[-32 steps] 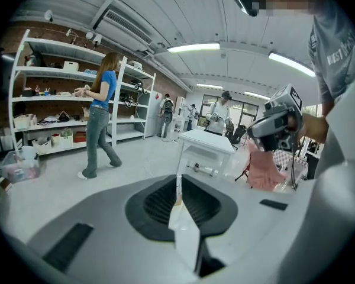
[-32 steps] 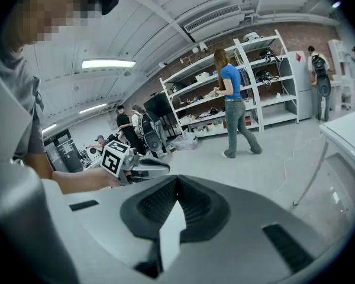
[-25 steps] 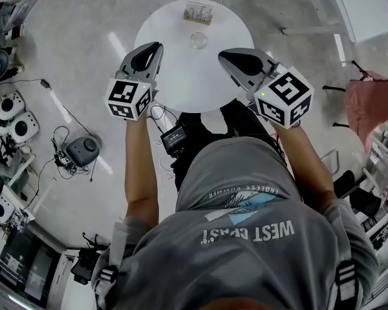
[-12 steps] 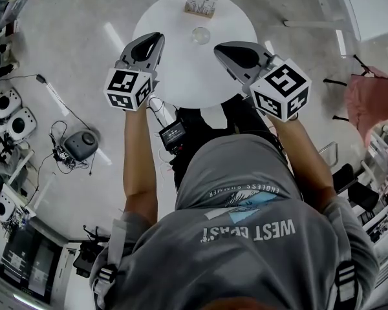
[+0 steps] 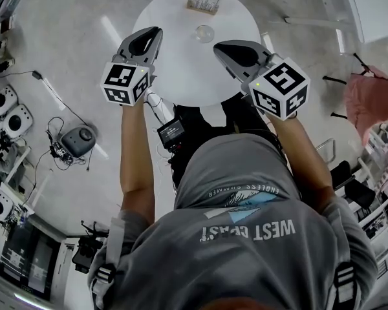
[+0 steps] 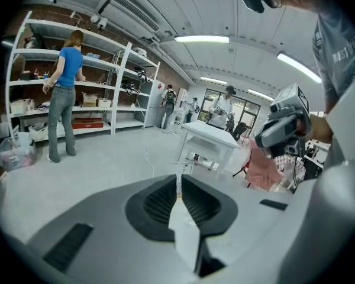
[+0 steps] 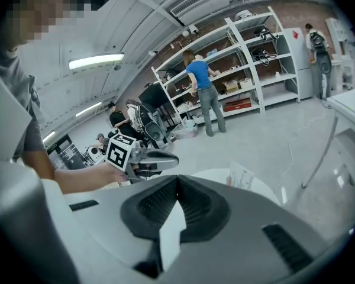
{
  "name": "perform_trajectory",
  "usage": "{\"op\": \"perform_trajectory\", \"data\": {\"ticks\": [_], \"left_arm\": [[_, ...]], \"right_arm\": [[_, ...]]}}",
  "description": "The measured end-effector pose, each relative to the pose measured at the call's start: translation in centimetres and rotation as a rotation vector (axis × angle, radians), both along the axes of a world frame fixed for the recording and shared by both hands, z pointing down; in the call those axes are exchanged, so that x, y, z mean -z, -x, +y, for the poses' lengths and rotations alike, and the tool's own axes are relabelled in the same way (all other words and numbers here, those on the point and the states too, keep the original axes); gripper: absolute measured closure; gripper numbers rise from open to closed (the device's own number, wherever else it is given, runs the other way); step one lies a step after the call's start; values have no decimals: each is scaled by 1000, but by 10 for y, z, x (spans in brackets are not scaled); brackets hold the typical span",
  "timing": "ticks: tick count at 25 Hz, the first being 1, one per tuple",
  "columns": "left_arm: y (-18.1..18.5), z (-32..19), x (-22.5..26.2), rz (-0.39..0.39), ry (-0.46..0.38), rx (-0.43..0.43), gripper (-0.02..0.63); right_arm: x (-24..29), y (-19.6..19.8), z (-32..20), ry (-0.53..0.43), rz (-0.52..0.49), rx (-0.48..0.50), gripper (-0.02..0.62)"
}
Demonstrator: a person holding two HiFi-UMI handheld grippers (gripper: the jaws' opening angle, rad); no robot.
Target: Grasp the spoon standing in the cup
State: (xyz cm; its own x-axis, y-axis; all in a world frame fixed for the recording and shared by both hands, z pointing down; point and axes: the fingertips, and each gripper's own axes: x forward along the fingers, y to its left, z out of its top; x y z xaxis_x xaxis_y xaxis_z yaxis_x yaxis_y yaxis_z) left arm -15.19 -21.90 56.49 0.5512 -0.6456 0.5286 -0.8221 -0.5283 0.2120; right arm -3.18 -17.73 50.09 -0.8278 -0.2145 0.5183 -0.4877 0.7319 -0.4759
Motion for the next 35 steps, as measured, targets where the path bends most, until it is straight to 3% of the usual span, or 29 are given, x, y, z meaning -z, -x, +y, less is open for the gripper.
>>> {"op": "perform_trajectory", "data": {"ticks": [15,26,35], "left_arm": [[1,-7,-22,-6,41,-13,575],[-37,-2,-36,33,70,-87,562],[-65,-15,-45,8,55,-143,533]], "right_arm": [[-12,0,0,18,12,-5,594],[-21,-4,4,29,22,-13,594],[-31,-13,6,45,25,-24,594]]}}
